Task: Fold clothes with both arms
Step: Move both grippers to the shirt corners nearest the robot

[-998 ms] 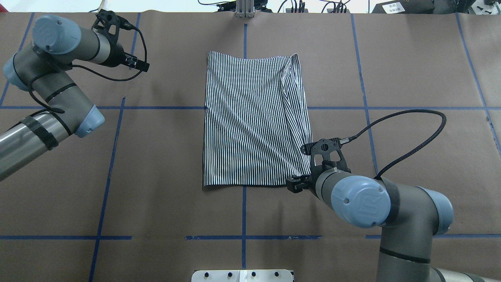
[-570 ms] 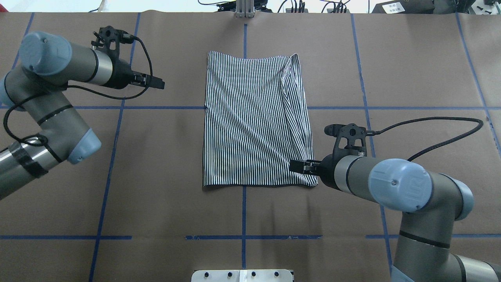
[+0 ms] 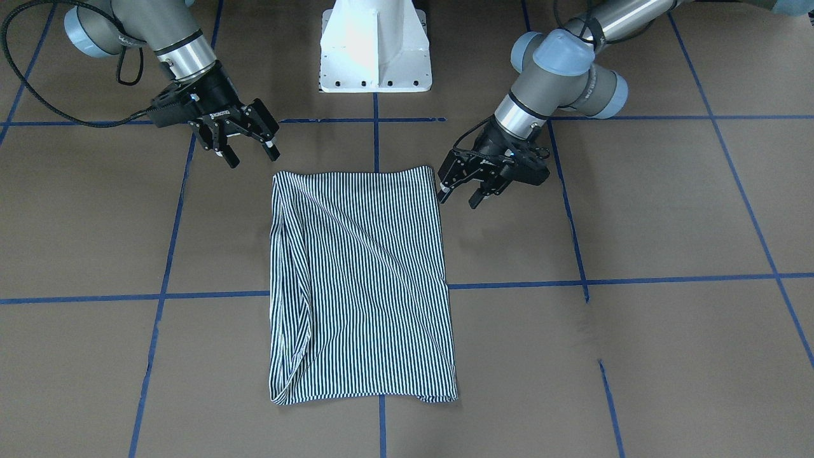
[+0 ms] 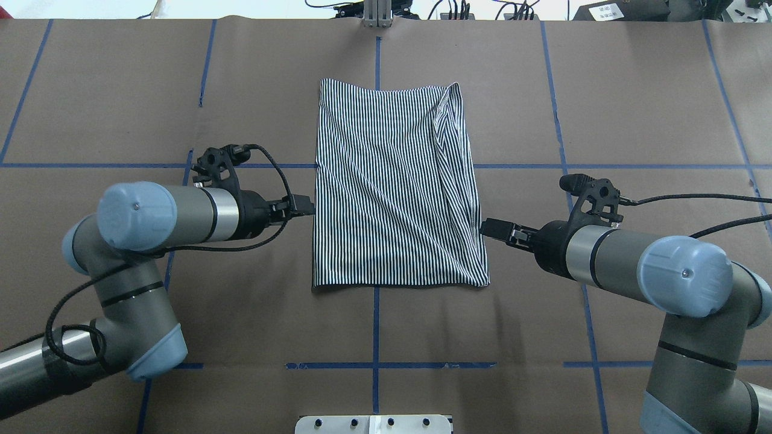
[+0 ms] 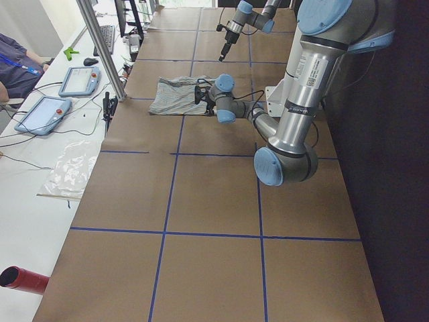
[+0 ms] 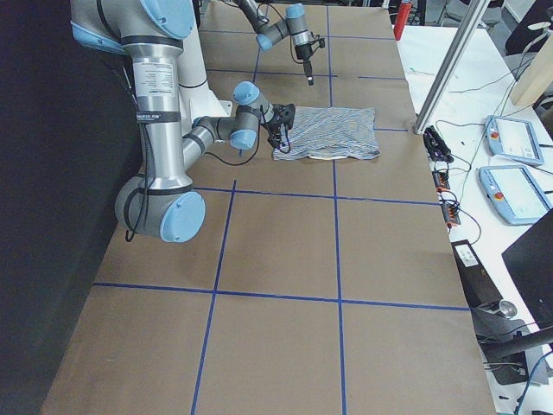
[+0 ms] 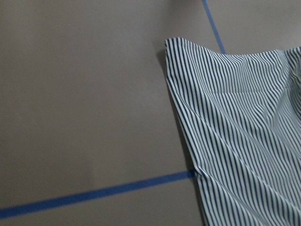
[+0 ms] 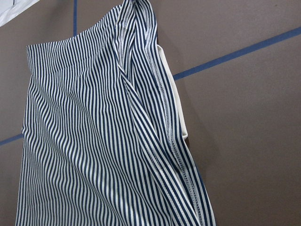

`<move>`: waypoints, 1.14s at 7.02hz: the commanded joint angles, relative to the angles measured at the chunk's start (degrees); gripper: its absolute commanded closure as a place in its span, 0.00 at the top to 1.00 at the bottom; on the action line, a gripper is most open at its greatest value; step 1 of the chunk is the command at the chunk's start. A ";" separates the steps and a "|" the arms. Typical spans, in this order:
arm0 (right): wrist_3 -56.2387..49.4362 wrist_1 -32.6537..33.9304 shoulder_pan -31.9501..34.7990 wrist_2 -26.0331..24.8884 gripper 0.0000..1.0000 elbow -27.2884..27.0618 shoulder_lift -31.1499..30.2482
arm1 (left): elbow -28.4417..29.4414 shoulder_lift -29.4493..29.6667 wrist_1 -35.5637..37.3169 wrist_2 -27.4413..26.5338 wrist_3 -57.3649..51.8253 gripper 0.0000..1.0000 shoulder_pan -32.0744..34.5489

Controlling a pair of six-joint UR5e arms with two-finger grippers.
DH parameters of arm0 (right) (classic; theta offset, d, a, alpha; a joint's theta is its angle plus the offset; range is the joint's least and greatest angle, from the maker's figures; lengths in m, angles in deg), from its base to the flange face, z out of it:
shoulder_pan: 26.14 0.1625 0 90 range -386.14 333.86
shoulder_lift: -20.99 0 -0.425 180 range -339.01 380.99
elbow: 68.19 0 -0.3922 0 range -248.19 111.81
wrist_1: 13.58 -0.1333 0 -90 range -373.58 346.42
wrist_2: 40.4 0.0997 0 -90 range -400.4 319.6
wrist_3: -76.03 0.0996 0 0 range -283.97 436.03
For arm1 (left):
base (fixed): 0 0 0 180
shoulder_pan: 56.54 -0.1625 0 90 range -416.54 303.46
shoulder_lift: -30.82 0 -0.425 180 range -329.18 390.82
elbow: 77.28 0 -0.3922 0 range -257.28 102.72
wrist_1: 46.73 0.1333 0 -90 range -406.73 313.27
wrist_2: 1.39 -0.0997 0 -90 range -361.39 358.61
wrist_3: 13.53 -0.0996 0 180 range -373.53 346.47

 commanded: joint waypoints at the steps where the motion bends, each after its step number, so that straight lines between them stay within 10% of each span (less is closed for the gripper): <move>1: 0.42 -0.11 0.60 0.02 1.00 0.48 -0.13 | -1.77 0.41 6.46 -3.66 4.42 0.53 -4.20; 8: 0.43 -0.11 1.30 0.02 1.00 1.01 -0.05 | -0.99 2.70 12.21 -4.89 4.42 0.54 -9.13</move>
